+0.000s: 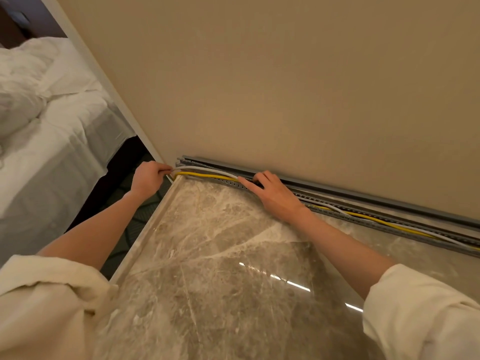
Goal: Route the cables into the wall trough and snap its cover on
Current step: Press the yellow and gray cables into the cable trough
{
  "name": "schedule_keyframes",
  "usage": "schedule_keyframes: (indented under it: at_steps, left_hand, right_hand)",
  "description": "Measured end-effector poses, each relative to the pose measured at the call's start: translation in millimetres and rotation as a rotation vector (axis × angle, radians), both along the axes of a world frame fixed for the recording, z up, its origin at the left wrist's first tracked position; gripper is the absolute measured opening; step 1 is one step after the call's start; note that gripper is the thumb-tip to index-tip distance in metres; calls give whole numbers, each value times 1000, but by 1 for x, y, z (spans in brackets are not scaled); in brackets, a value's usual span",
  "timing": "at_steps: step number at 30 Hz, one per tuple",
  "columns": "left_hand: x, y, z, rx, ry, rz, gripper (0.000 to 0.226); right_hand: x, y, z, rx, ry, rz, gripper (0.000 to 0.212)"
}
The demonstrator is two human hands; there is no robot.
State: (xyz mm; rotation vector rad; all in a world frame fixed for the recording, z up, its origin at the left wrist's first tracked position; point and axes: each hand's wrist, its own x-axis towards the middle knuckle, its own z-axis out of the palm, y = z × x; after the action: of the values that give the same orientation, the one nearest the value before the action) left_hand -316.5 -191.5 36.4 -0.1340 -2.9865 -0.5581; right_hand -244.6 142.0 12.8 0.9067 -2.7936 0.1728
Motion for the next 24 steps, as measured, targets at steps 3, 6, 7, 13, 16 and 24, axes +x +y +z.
schedule_keyframes:
  at_steps: [3, 6, 7, 13, 16, 24]
  left_hand:
    - [-5, 2, 9, -18, 88, 13, 25]
    - [-12, 7, 14, -51, 84, 14, 27]
    - [-14, 9, 14, -63, 58, 18, 29]
    - [-21, 18, 7, -34, -43, 87, 26]
    - [-23, 17, 4, 0, -80, 91, 22]
    - [-17, 16, 3, 57, -82, 206, 11]
  right_hand:
    - [-1, 0, -1, -6, -4, -2, 79]
    - [-1, 0, -1, -4, -15, -10, 78]
    - [-1, -1, -1, -1, -23, -13, 78]
    - [-3, -4, 1, 27, -73, -29, 74]
    - [-4, -7, 4, 31, -76, -46, 69]
    - [-2, -16, 10, 56, -30, -44, 56]
